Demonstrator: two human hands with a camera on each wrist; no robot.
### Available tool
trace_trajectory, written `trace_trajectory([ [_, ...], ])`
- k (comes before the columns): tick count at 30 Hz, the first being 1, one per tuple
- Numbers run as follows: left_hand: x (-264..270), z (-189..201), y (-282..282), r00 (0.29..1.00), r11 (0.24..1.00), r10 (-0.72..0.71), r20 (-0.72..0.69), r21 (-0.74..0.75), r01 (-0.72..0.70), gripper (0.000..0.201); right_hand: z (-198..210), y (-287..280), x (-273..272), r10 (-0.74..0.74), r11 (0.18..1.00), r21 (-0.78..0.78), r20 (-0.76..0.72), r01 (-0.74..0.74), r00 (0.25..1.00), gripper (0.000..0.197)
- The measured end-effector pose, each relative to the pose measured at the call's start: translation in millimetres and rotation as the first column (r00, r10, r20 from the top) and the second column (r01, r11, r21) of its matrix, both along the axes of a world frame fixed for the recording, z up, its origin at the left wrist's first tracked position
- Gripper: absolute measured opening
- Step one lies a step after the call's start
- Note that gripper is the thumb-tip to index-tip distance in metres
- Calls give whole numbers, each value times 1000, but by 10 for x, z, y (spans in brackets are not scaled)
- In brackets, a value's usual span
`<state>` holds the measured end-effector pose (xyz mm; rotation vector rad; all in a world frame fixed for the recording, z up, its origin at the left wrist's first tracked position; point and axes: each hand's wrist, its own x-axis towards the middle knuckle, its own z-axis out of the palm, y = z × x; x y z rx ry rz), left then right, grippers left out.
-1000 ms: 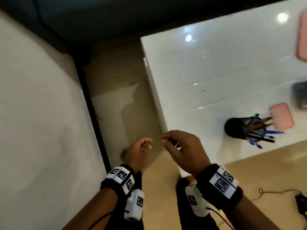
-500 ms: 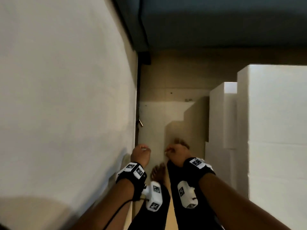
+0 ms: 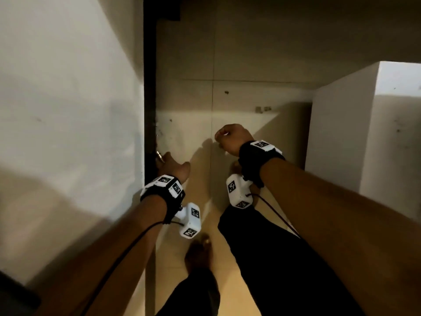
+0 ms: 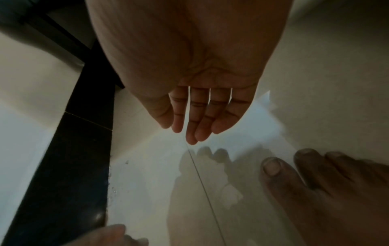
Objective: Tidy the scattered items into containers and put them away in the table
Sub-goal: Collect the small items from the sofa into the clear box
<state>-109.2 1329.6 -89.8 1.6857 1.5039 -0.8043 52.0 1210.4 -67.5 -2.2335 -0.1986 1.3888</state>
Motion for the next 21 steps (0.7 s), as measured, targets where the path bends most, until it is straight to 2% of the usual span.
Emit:
trace_trajectory([
  [4,-43,-172,5,996,977,-90,1,192,88,66,-197,11,6,101,994,-37,30,-100,994,23],
  [9,-67,-127,19,942,919,-312,125,289,266,19,-160,-2,-29,160,986,-44,45,-158,986,24],
  [11,-79,-50,-18,911,893,-387,144,305,331,7,-108,-23,-44,147,989,-36,36,-146,988,24],
  [13,-84,12,-72,903,899,-395,167,271,343,9,-47,-49,-35,132,991,-35,36,-131,991,24],
  [16,-41,232,-140,940,954,-272,206,187,235,30,162,-139,-13,70,997,-39,32,-69,997,21],
  [18,72,497,-145,948,983,-172,267,116,146,38,364,-169,26,34,999,-36,24,-33,999,18],
  [21,371,1104,-92,911,993,-122,395,45,113,32,854,-208,158,14,1000,-28,6,-14,1000,17],
])
